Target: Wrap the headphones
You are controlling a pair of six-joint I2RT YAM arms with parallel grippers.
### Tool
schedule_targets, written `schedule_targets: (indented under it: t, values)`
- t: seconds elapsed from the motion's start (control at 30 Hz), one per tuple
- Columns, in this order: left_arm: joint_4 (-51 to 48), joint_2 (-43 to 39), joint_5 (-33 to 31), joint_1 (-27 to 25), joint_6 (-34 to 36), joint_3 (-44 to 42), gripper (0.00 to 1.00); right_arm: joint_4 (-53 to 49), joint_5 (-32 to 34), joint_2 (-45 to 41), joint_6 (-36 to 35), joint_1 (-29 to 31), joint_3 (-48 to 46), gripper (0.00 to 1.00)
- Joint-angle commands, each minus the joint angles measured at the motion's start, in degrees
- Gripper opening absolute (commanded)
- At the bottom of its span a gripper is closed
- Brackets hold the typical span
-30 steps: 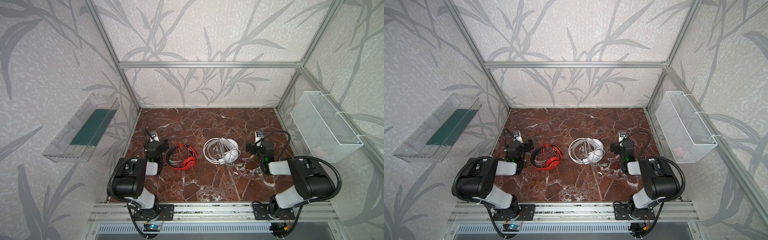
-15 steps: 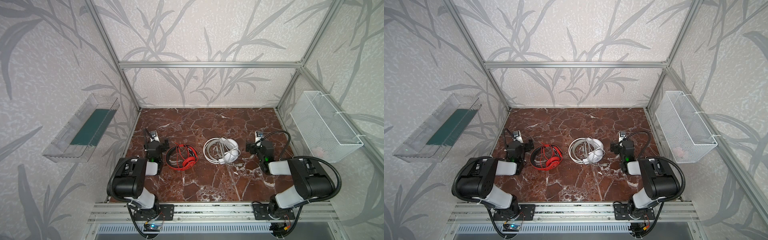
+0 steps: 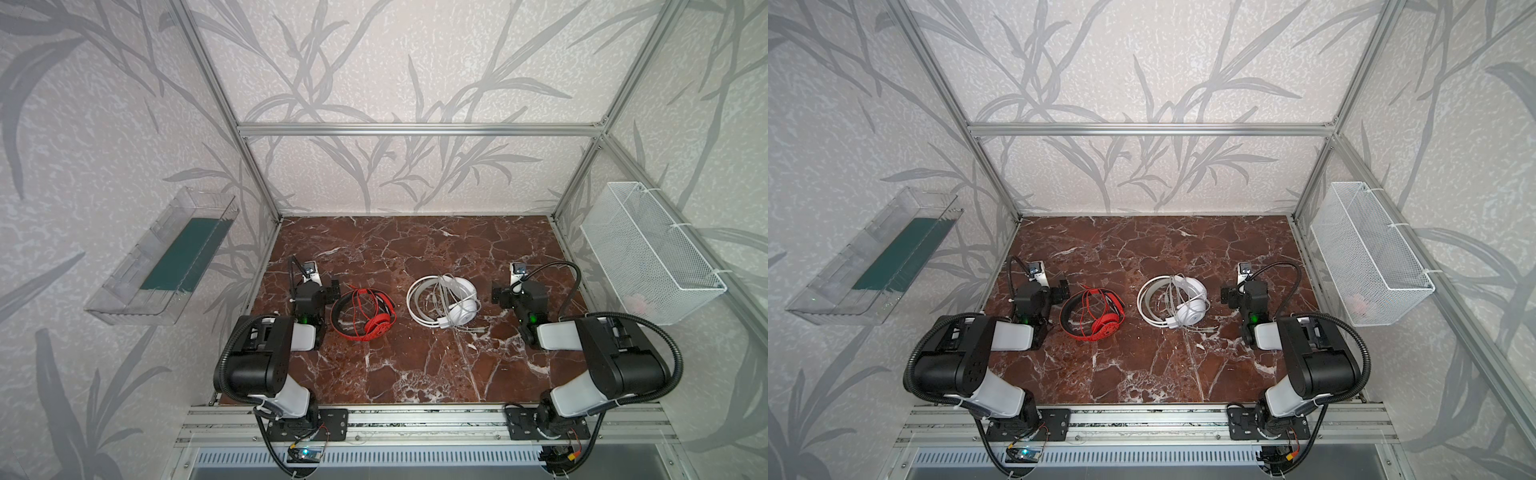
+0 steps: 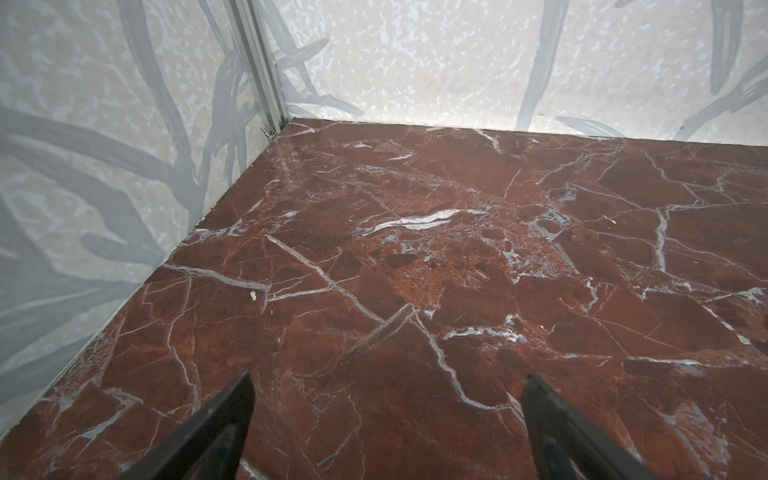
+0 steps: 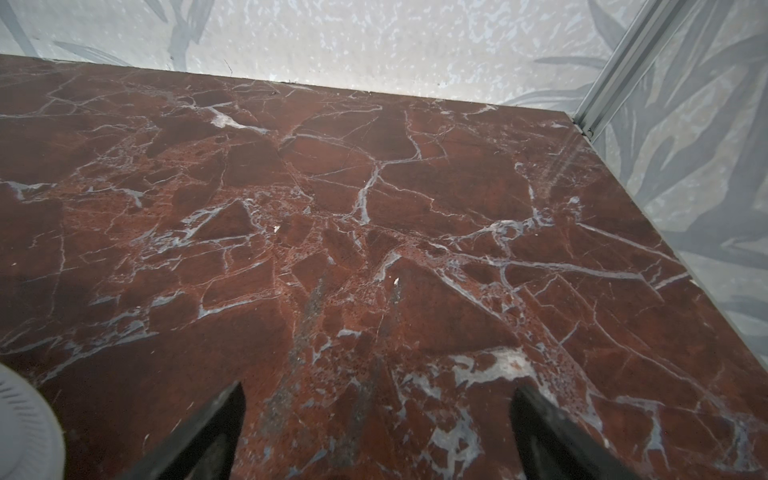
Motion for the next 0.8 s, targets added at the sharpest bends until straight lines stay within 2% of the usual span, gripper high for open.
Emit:
schedule_targets:
  t: [0.0,0.17,0.2,0.23,0.27,0.33,0.37,0.4,0.43,0.5,0.77]
  values:
    - [-0.2,0.2,0.5,0.8,-0.1,1.2,0.99,0.4,0.7,-1.2,-0.4,-0.1,1.2,0.99]
    - [0.0,0.2,0.4,0.7,0.0,1.1,0.99,0.5,0.7,-1.2,-0.5,-0.1,1.2,0.99]
    - [0.1,0.2,0.4,0.8,0.0,1.1,0.95,0.4,0.7,-1.2,-0.4,-0.1,1.2,0.99]
    - [0.1,0.2,0.4,0.8,0.0,1.1,0.82,0.4,0.8,-1.2,-0.4,-0.1,1.2,0.99]
    - [0.1,0.2,0.4,0.7,0.0,1.1,0.65,0.5,0.7,-1.2,-0.4,-0.1,1.2,0.99]
    - [0.1,0.2,0.4,0.7,0.0,1.1,0.25,0.4,0.7,-1.2,-0.4,-0.1,1.2,0.99]
    - [0.1,0.3,0.3,0.8,0.1,1.1,0.21,0.5,0.7,-1.1,-0.4,-0.1,1.2,0.98]
    - [0.1,0.3,0.4,0.8,0.1,1.1,0.25,0.4,0.7,-1.2,-0.4,-0.1,1.2,0.97]
    - [0.1,0.3,0.4,0.7,0.1,1.1,0.47,0.4,0.7,-1.2,-0.4,-0.1,1.2,0.97]
    - [0.1,0.3,0.4,0.8,0.1,1.1,0.97,0.4,0.7,-1.2,-0.4,-0.1,1.2,0.99]
    - [0.1,0.2,0.3,0.7,0.2,1.0,0.99,0.4,0.7,-1.2,-0.4,-0.1,1.2,0.99]
